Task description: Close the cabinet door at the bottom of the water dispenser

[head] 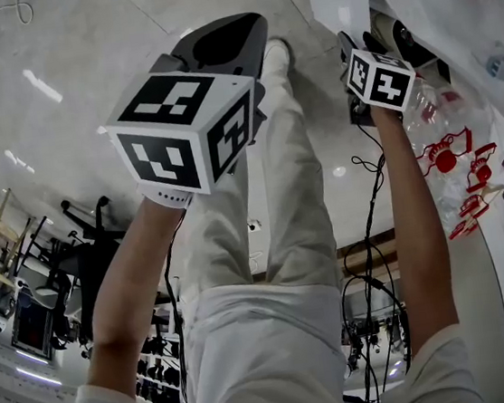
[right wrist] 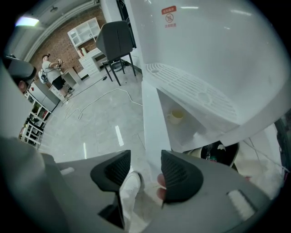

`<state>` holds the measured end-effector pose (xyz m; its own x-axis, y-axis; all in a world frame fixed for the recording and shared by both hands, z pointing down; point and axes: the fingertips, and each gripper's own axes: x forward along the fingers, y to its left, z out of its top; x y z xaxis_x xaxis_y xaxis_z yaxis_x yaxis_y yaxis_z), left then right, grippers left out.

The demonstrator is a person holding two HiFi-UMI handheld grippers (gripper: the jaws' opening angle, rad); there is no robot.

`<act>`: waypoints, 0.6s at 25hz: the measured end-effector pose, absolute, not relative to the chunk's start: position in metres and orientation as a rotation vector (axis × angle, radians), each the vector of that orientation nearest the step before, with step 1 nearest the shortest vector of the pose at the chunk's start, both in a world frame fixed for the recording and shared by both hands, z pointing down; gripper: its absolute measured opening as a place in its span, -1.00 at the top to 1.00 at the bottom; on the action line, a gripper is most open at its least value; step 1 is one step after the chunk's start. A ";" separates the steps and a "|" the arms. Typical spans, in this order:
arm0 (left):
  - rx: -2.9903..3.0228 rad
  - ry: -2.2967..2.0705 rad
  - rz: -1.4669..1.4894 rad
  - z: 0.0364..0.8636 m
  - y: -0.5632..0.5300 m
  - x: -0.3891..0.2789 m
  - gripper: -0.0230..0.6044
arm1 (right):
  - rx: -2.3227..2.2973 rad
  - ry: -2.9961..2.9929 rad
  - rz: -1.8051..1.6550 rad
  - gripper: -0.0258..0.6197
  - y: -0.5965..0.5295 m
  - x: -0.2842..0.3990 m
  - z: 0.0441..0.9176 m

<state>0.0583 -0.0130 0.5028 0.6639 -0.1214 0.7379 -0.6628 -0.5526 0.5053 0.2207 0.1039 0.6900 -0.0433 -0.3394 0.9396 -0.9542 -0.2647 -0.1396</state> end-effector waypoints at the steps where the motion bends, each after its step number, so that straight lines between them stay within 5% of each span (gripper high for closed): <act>1: 2.057 -0.605 0.840 0.503 -0.012 0.059 0.91 | 1.644 -1.365 1.316 0.24 0.105 0.225 0.689; 15: 2.059 -0.594 0.857 0.508 -0.007 0.075 0.91 | 1.823 -1.214 1.270 0.24 0.105 0.301 0.686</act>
